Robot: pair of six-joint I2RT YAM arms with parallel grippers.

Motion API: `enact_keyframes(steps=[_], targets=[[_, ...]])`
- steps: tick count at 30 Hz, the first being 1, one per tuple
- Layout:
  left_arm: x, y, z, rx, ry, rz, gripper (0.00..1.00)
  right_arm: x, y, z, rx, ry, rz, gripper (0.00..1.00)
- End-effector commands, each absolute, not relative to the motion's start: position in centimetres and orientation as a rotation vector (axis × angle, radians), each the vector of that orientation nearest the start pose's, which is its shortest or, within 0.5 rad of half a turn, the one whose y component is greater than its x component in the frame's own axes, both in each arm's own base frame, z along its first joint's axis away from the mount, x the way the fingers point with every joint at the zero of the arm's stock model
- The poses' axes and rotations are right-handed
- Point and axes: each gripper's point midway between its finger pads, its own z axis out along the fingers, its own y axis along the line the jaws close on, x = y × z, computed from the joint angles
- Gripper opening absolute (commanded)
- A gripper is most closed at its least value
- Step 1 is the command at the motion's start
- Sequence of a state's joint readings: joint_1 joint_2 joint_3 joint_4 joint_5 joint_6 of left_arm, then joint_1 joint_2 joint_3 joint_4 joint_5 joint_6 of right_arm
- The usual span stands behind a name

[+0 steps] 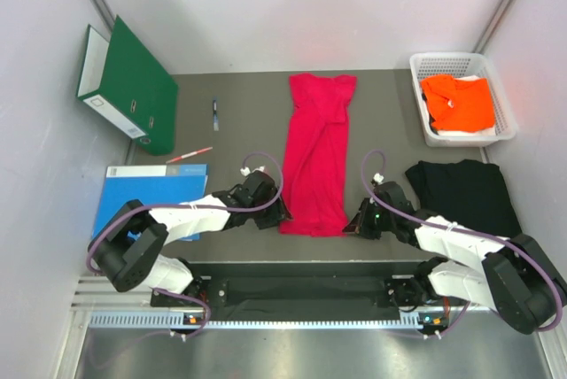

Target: Fold and stack the t-shirts

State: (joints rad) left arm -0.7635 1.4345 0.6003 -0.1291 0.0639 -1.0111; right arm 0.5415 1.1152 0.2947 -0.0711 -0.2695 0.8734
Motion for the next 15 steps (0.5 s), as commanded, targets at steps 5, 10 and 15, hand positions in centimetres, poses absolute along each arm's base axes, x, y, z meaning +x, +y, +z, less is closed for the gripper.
enact_keyframes(steps=[5,10,15], targets=[[10.6,-15.3,-5.2,-0.332,3.046,-0.158,0.52,14.0,16.8,-1.9,0.308,2.765,0.724,0.01],[10.1,-14.5,-5.7,-0.356,3.034,-0.141,0.46,14.1,16.9,-1.9,0.305,2.766,0.732,0.01],[10.0,-14.4,-6.8,-0.367,3.032,-0.147,0.08,14.0,17.0,-1.9,0.303,2.761,0.745,0.02]])
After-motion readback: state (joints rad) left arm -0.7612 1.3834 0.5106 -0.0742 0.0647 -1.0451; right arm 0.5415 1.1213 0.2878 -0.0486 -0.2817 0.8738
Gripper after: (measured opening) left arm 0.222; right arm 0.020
